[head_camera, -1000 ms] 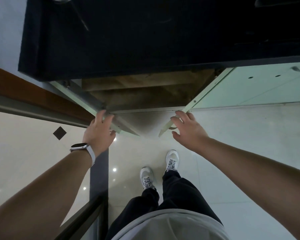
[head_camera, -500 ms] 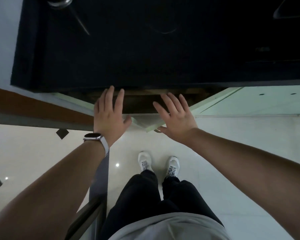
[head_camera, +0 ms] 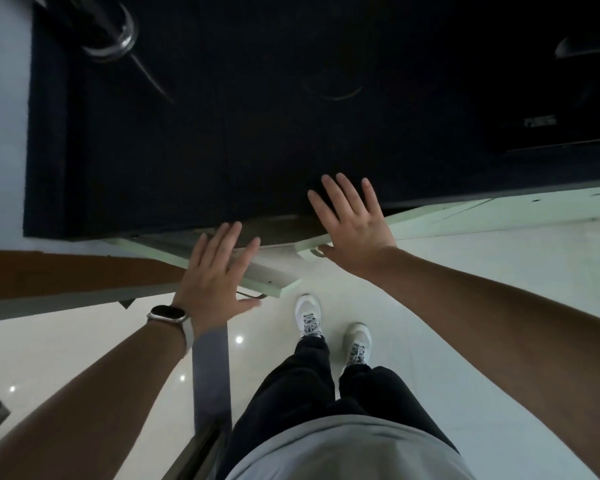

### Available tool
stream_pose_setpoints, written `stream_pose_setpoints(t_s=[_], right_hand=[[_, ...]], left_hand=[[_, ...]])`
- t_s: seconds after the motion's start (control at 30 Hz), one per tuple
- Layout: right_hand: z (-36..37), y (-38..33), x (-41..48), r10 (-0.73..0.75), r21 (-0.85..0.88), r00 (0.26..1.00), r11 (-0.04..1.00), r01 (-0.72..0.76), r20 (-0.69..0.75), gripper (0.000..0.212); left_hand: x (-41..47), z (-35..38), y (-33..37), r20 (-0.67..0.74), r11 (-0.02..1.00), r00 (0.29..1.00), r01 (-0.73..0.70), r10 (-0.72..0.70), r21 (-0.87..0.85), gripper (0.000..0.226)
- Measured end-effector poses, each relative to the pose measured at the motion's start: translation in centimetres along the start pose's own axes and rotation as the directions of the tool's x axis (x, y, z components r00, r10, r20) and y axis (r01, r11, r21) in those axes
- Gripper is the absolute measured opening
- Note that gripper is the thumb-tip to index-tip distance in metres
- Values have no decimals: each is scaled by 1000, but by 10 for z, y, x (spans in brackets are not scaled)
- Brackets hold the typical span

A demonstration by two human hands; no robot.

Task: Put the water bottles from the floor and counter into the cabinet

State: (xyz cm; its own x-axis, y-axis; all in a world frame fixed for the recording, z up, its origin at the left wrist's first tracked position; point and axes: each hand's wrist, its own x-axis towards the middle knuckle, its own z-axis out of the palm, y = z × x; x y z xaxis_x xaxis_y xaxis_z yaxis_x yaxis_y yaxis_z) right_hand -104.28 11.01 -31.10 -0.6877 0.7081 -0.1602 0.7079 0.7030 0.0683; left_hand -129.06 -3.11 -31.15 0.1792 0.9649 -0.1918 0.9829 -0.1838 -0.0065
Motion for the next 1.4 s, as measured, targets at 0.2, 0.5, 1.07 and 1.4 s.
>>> stream_pose_setpoints(t_s=[0.2,0.5,1.07,1.4], right_hand=[[-3,-5,22,19,-6,1000,1000,-19,-8,89],[-8,-10,33,45,7,999,999,-46,8,79],[-77,-4,12,52,26,998,998,-53,44,63],[-129,54,-41,95,108,983,991,-78,-159,53]], left_hand=[[22,4,-12,-161,1000,987,-2,6,28,107],[62,8,-14,-236,995,967,97,-96,-10,75],[76,-62,-3,-193,984,976,64,-97,-169,59],[69,-133,46,-370,992,928,-5,-42,-123,56]])
